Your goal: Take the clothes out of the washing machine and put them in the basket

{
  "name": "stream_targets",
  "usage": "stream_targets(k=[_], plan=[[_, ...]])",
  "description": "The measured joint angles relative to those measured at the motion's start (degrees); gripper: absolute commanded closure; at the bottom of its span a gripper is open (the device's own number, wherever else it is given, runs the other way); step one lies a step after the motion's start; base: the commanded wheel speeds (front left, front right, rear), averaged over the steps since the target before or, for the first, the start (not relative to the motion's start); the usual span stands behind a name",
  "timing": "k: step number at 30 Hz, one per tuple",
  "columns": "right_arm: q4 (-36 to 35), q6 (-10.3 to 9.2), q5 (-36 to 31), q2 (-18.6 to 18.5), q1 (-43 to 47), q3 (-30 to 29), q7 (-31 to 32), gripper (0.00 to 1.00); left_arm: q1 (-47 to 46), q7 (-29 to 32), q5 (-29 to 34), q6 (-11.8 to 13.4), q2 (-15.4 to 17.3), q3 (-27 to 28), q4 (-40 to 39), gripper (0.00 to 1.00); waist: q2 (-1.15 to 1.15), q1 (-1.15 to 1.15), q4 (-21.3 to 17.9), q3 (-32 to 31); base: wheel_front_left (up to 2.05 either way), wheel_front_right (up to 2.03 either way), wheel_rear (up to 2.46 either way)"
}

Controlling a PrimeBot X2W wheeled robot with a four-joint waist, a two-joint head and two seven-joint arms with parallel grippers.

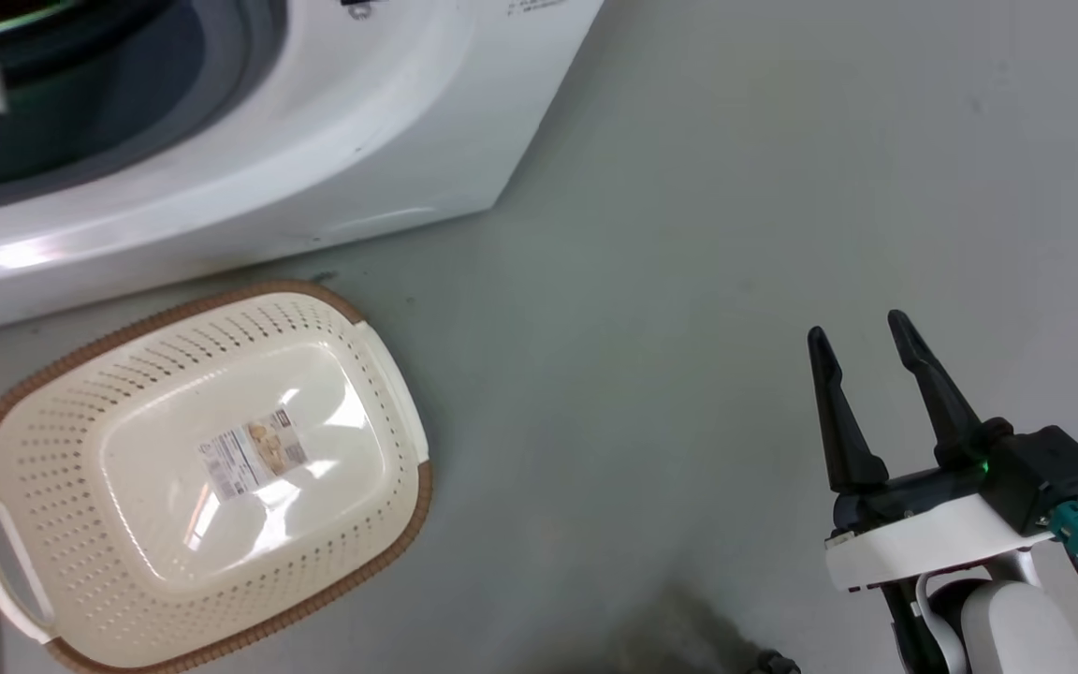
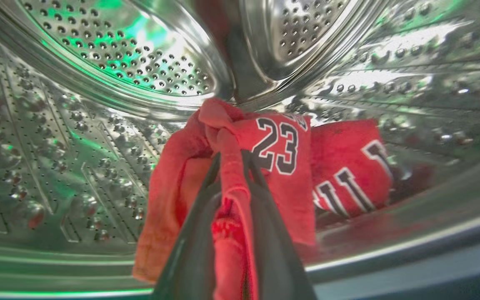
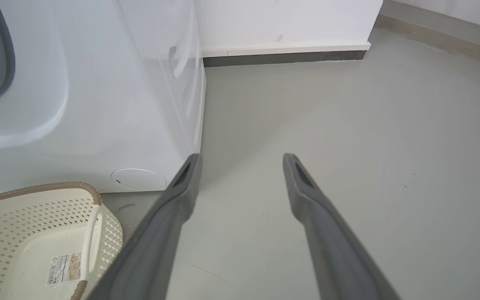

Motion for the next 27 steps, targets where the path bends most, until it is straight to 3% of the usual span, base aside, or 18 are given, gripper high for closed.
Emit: stream_targets(k=[7,10,16,27], plan=[[0.23,0.0,-0.44,0.0,0.35,-1.81,1.13,0.0,5.98,-13.7,-2.76,0.0,-4.16,0.55,4.14,1.0,0.0,0.0,1.36,-5.79,0.0,0.0,0.0],[0.33,0.01,-0.86,0.01,1.66,-2.56,1.59,0.0,8.64,-16.71,-3.81,-0.55,-5.91,0.41,5.8,1.0,0.0,0.0,2.06,-8.89,0.0,0.0,0.0],[0.26,0.0,-1.4,0.01,4.36,-3.34,2.98,0.0,14.86,-18.47,-5.19,-0.6,-9.05,1.08,5.59,1.0,0.0,-0.01,4.02,-15.23,0.0,0.0,0.0],[-1.82,0.0,-1.77,0.01,9.02,-4.9,5.05,0.0,29.7,-18.62,-5.13,-1.37,-12.66,3.9,-10.26,1.0,0.0,-0.02,8.02,-25.73,0.0,0.0,0.0]])
